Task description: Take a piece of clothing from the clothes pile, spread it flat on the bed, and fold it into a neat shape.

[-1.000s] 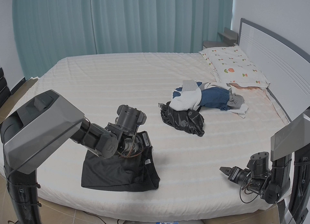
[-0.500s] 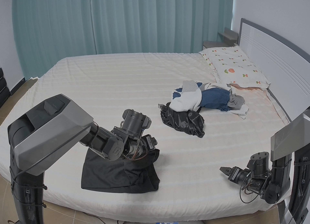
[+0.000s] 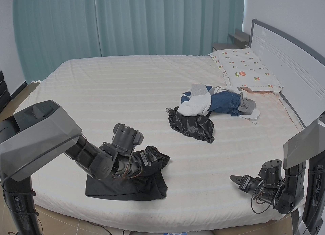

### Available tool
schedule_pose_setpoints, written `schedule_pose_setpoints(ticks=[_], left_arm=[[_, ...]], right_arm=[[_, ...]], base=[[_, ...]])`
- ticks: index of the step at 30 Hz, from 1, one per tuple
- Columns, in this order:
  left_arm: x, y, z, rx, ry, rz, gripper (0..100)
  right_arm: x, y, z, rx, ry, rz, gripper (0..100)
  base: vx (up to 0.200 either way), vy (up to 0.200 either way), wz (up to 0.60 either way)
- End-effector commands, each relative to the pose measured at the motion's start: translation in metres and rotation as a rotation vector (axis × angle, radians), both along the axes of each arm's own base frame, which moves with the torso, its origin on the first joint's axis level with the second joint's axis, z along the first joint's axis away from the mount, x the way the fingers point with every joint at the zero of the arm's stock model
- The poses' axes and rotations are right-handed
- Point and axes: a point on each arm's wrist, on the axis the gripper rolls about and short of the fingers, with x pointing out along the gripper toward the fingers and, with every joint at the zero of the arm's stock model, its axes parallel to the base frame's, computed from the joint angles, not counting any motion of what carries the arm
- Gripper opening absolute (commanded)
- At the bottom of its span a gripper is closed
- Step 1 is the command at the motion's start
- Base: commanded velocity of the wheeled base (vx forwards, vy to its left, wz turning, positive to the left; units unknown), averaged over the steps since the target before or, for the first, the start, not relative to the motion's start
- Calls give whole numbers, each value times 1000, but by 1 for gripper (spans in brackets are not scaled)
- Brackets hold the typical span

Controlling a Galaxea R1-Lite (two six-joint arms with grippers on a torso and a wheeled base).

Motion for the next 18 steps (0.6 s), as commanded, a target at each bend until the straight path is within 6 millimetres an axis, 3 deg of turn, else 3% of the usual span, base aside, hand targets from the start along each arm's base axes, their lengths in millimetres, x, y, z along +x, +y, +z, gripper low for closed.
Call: schedule_pose_setpoints(ticks=[1,9,12,16,18], left_arm=[[-19,32,-2,-41,-22,65,100],[-21,59,-6,-37,3,142,100],[-21,59,-6,-39,4,142,100],[-20,73,2,-169,43,196,100],[-19,76,3,-178,46,196,100]], right_arm=[[0,1,1,3,-7,4,100],[2,2,2,4,-19,2,100],[2,2,2,4,-20,2,100],[12,5,7,12,-73,11,100],[12,6,8,6,-79,19,100]], base=[[0,0,0],[0,0,0],[0,0,0],[0,0,0],[0,200,0]])
